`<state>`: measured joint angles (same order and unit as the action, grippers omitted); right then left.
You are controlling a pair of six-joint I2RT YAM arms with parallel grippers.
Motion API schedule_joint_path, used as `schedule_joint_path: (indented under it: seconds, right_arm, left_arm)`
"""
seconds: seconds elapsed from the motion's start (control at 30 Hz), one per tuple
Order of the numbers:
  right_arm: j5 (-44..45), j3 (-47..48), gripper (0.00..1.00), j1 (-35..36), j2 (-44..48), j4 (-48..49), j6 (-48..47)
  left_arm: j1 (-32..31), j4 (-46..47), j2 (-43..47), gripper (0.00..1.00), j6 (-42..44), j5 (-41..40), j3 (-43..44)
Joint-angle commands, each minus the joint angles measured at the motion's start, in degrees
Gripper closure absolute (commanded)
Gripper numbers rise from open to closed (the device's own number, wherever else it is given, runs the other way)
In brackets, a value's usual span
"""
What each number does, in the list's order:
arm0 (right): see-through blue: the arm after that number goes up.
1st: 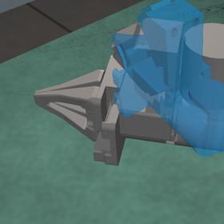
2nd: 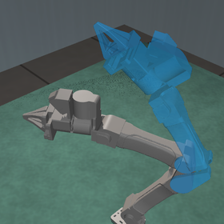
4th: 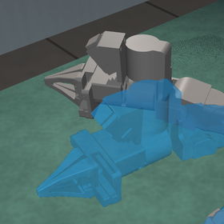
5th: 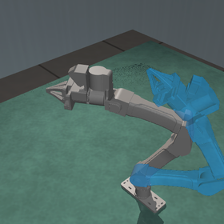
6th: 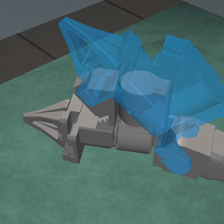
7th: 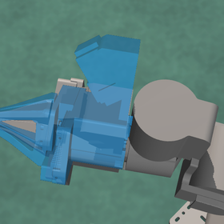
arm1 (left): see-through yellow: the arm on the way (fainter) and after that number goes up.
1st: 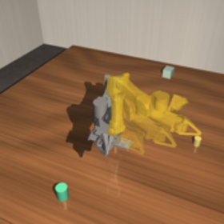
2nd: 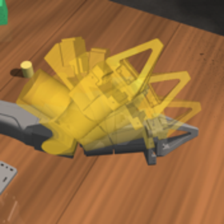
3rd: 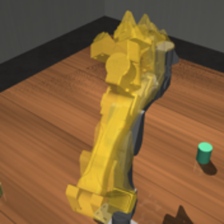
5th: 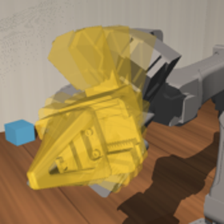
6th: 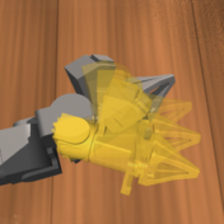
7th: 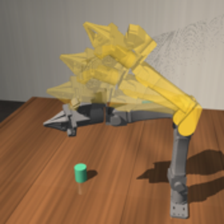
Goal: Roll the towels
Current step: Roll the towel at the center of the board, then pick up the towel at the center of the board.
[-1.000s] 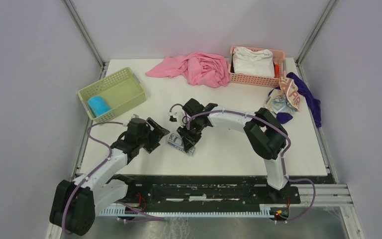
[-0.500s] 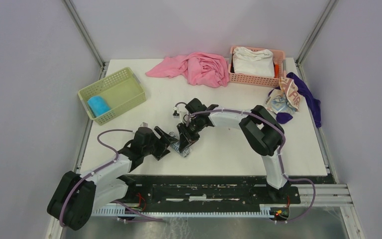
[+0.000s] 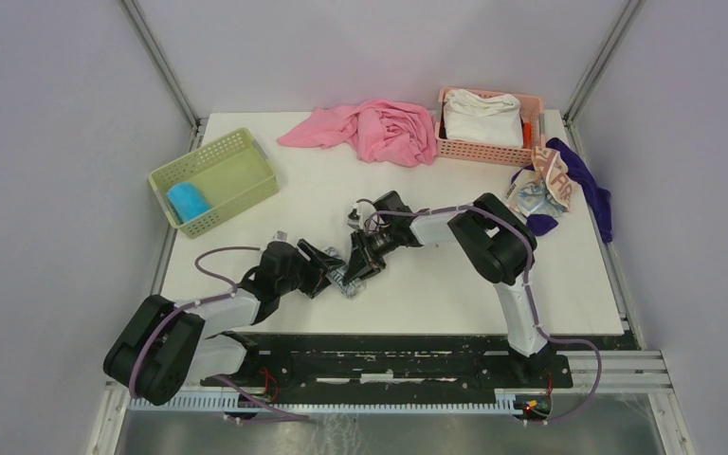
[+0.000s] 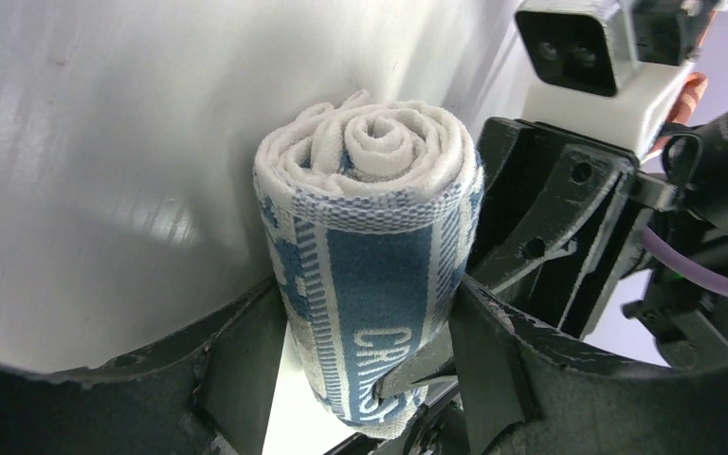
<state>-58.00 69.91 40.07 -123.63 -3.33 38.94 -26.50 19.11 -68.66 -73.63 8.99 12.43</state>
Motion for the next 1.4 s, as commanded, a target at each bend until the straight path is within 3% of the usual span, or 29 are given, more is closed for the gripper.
schedule_joint_path:
  seconds: [0.0,0.33,0.53,0.6,0.7,1.07,1.37]
  right_arm:
    - [3.3,-3.7,0.80,-1.7,-5.6,7.8,6.5]
    - [1.3,-5.8,0.79,-3.3,-8.6,15.6,12.3]
    - [3.3,-4.7,0.74,-3.3,-3.3,11.1,7.1]
    - [5.1,-4.4,0.71,-3.4,-0.3,8.1,3.4]
    - [6.9,-4.6,0.56,-3.8,4.7,5.1,-0.4]
    - [17.9,-5.4,0.25,-5.2,20.1,-15.0,-21.7]
    - [27.4,-7.9,0.09,-5.2,24.8,-18.9,-26.3]
  left_arm:
    - [-0.6,2.8,-2.8,0.31,-2.1,0.0,-0.6]
    - [-1.7,5.6,-12.6,0.37,-0.4,-0.1,2.3]
    - [-1.6,-0.7,-17.3,0.55,4.2,-0.3,9.5]
    - [-1.4,-4.1,-17.6,0.63,6.3,-1.2,12.0]
    - [-0.3,-9.7,-17.5,0.70,9.2,-2.4,15.6]
    - [12.2,-25.3,-16.8,0.74,24.5,2.3,32.4]
    - [26.6,-41.0,-22.6,0.74,37.4,5.1,57.3]
